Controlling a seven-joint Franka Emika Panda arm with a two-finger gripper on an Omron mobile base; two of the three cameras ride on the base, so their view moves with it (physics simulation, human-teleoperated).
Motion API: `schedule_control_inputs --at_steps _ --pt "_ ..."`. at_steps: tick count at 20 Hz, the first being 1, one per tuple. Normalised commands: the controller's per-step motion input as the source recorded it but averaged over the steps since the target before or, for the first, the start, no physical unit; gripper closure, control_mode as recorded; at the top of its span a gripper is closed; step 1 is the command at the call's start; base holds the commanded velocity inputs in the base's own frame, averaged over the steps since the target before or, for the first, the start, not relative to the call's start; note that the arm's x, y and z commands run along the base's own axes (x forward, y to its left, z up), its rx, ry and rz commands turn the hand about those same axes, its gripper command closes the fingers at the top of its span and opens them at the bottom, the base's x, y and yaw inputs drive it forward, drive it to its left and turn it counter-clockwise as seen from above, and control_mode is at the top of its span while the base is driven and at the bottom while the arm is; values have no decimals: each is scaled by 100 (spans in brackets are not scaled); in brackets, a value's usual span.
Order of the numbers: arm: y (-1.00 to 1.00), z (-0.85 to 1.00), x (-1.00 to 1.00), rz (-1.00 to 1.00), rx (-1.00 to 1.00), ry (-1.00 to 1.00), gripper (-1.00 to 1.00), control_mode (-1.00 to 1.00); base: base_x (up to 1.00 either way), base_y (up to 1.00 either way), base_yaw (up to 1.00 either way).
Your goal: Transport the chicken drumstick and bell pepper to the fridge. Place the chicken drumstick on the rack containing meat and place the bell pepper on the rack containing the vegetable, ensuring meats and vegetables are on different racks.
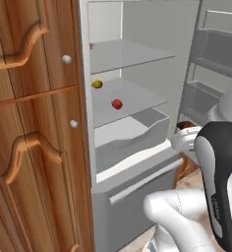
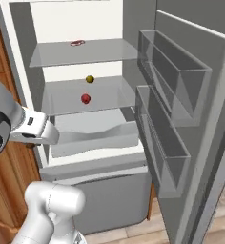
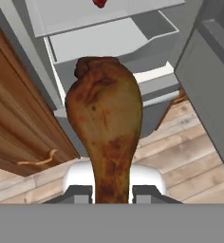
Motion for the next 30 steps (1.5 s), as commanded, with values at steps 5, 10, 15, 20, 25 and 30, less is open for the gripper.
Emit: schedule_control_inputs --at_steps 5,10,15,20,25,30 --pt "0 0 0 0 0 0 100 100 70 0 11" --pt "0 0 0 0 0 0 100 100 58 -1 17" --pt "0 0 0 0 0 0 100 100 50 -2 20" --pt "0 0 0 0 0 0 100 100 -22 -43 2" --pt "0 0 0 0 0 0 100 100 -2 -1 -4" --pt "0 0 0 0 0 0 100 100 56 -4 -2"
